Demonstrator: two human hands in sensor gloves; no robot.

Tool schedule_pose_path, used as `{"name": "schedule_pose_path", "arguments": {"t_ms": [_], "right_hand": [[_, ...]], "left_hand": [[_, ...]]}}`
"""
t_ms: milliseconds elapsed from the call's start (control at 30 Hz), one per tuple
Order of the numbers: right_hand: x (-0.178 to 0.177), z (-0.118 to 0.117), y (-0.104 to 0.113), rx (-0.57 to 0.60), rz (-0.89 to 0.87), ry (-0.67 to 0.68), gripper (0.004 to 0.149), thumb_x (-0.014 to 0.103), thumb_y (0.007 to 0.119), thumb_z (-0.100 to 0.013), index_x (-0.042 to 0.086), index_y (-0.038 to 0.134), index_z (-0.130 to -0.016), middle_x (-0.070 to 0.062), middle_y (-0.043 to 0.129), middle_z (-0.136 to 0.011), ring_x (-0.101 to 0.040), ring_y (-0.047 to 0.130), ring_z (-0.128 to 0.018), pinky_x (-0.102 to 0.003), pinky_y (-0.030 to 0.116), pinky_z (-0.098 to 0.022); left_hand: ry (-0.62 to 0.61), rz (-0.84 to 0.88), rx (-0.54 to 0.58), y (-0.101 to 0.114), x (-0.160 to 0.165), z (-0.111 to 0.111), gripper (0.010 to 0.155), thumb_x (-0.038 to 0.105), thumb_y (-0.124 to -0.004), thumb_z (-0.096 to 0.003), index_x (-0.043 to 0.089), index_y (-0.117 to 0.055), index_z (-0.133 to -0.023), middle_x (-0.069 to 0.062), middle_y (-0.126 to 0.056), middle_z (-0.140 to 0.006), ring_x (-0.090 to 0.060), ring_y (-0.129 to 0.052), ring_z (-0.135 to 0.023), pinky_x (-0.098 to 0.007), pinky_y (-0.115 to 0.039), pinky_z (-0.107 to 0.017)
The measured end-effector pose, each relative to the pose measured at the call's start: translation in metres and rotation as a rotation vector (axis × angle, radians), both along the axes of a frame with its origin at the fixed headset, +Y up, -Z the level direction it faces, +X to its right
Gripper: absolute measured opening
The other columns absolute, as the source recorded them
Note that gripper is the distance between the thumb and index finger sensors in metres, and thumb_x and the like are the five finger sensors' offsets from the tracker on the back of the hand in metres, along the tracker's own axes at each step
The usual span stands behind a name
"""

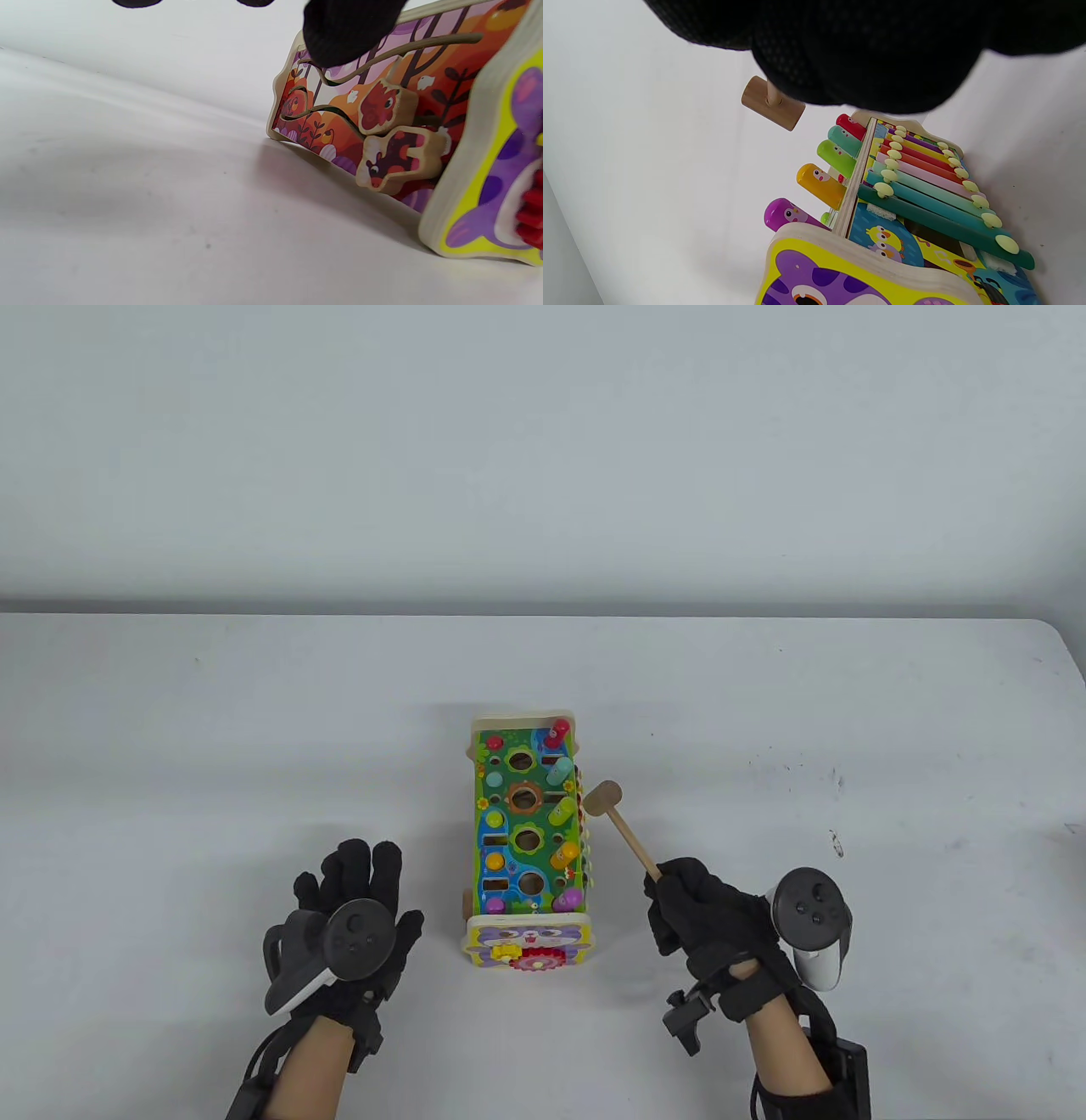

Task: Whack-a-mole

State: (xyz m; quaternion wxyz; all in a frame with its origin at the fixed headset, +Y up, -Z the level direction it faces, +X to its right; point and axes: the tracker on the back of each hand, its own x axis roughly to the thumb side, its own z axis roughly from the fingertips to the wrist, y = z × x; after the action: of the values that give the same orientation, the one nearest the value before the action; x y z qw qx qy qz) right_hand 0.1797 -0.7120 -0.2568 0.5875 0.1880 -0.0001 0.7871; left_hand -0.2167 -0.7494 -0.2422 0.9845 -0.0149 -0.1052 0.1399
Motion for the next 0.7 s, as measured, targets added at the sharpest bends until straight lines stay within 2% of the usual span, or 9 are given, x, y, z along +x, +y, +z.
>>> {"name": "schedule_pose_path", "arguments": {"t_ms": [233, 367, 567, 700], "right_hand": [[0.006, 0.009, 0.014, 0.031, -0.152, 0.079, 0.046, 0.032, 0.063, -0.055, -0.007, 0.077, -0.075, -0.008, 0.09, -0.042, -0.021, 0.093, -0.019, -0.049, 0.078, -0.025], [0.008, 0.011, 0.018, 0.021, -0.166, 0.146, 0.046, 0.032, 0.064, -0.055, -0.007, 0.078, -0.074, -0.007, 0.091, -0.04, -0.021, 0.093, -0.018, -0.048, 0.079, -0.024], [0.006, 0.01, 0.015, -0.049, -0.076, 0.256, 0.046, 0.032, 0.065, -0.055, -0.007, 0.081, -0.072, -0.007, 0.091, -0.038, -0.02, 0.093, -0.016, -0.048, 0.079, -0.023], [-0.002, 0.009, 0.008, -0.113, 0.128, 0.295, 0.046, 0.033, 0.065, -0.055, -0.006, 0.081, -0.073, -0.007, 0.092, -0.038, -0.021, 0.093, -0.017, -0.048, 0.079, -0.023]], "left_hand": [[0.001, 0.019, 0.002, -0.001, 0.0, 0.001, 0.081, 0.039, -0.065, -0.0562, 0.006, -0.018, -0.112, -0.038, -0.017, -0.112, -0.068, -0.029, -0.103, -0.084, -0.021, -0.062], [0.004, 0.026, 0.002, 0.0, -0.001, 0.001, 0.081, 0.039, -0.065, -0.0562, 0.006, -0.018, -0.113, -0.038, -0.017, -0.112, -0.068, -0.029, -0.102, -0.084, -0.021, -0.062], [0.008, 0.035, 0.002, 0.0, -0.002, 0.001, 0.081, 0.039, -0.065, -0.0561, 0.006, -0.018, -0.112, -0.039, -0.017, -0.111, -0.068, -0.029, -0.102, -0.084, -0.021, -0.062], [0.009, 0.037, -0.003, 0.0, -0.003, 0.001, 0.081, 0.039, -0.065, -0.0561, 0.006, -0.018, -0.112, -0.038, -0.017, -0.111, -0.069, -0.03, -0.102, -0.084, -0.021, -0.062]]}}
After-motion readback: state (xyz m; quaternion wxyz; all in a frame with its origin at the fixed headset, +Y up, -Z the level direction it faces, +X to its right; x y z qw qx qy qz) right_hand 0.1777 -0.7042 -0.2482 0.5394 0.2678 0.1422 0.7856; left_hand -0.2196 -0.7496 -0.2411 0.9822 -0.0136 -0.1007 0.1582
